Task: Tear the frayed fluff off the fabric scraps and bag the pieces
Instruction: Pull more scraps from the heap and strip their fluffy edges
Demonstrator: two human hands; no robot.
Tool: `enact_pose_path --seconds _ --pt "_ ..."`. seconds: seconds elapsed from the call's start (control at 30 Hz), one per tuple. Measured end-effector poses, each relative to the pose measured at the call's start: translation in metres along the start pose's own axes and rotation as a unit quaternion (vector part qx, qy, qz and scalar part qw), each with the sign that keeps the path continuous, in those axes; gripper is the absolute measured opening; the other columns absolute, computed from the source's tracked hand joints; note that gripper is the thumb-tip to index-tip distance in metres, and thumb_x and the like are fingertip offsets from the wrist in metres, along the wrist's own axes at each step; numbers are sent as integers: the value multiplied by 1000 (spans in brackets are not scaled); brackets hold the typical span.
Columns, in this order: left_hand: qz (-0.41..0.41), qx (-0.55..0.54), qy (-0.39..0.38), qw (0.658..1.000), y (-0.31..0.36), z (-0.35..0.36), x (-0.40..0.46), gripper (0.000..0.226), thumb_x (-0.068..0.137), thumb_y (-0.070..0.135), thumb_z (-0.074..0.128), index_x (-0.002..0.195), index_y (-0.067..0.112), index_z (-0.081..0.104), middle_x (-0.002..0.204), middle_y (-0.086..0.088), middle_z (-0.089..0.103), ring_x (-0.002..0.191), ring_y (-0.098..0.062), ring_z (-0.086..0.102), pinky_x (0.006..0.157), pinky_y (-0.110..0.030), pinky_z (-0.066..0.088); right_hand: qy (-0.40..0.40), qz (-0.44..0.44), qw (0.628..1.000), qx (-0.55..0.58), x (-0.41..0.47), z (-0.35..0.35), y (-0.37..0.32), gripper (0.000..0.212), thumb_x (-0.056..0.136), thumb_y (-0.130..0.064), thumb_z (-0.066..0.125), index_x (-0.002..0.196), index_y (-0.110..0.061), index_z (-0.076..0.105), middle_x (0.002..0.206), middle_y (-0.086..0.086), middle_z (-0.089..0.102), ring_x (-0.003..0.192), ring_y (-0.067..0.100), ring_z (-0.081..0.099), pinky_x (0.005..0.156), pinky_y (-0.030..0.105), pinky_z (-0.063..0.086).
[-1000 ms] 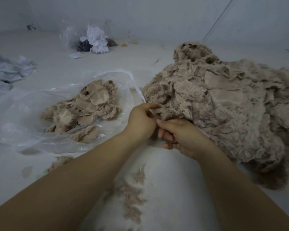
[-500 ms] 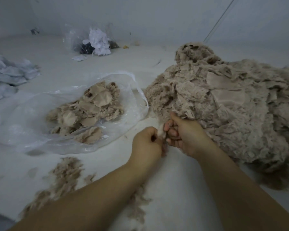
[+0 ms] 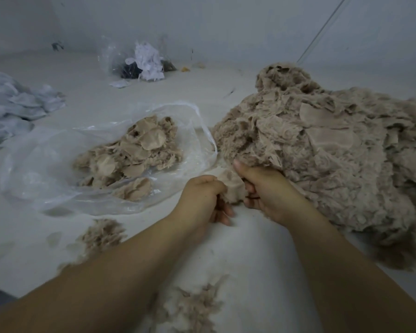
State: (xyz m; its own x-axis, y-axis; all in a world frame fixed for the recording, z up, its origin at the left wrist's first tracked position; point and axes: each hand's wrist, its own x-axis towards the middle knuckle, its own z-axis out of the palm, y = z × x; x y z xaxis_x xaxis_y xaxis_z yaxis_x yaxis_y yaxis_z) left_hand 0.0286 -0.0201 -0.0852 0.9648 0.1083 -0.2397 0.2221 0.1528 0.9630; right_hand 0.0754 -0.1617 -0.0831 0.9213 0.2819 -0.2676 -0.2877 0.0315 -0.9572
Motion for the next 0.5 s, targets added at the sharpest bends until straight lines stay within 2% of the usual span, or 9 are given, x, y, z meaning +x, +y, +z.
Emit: enact_pose_path --seconds 0.1,0.2,0.3,0.4,0.5 --pt "5 -17 21 1000 -1 4 5 10 82 -2 51 74 1 55 59 -18 55 42 -27 55 39 -28 45 -37 -13 998 -41 -2 0 1 21 86 -35 71 79 -15 70 59 -3 61 53 6 54 45 17 43" --pt "23 -42 13 999 -2 5 7 7 83 5 60 80 0 57 64 -20 60 44 -25 55 39 -27 45 -14 -14 999 -50 -1 0 1 20 88 -18 70 72 -12 62 65 5 61 56 10 53 44 16 43" --pt "41 -24 -1 999 -7 5 7 20 96 18 61 84 2 60 60 -15 61 40 -19 53 36 -23 42 -37 -16 998 -56 -2 0 0 16 90 -14 67 75 -7 66 66 9 65 56 11 55 44 16 42" --pt "62 -67 31 995 -11 3 5 22 99 12 56 81 1 60 54 -16 58 35 -18 49 33 -21 36 -54 -8 998 -42 -7 0 -3 19 91 -13 66 73 -9 71 68 8 70 57 11 58 45 15 42" --pt "71 -124 61 988 -15 0 3 22 99 6 52 79 1 59 55 -20 59 35 -20 50 33 -23 37 -58 -10 997 -55 -8 1 -3 21 90 -11 66 70 -13 73 69 5 71 57 10 59 45 15 42"
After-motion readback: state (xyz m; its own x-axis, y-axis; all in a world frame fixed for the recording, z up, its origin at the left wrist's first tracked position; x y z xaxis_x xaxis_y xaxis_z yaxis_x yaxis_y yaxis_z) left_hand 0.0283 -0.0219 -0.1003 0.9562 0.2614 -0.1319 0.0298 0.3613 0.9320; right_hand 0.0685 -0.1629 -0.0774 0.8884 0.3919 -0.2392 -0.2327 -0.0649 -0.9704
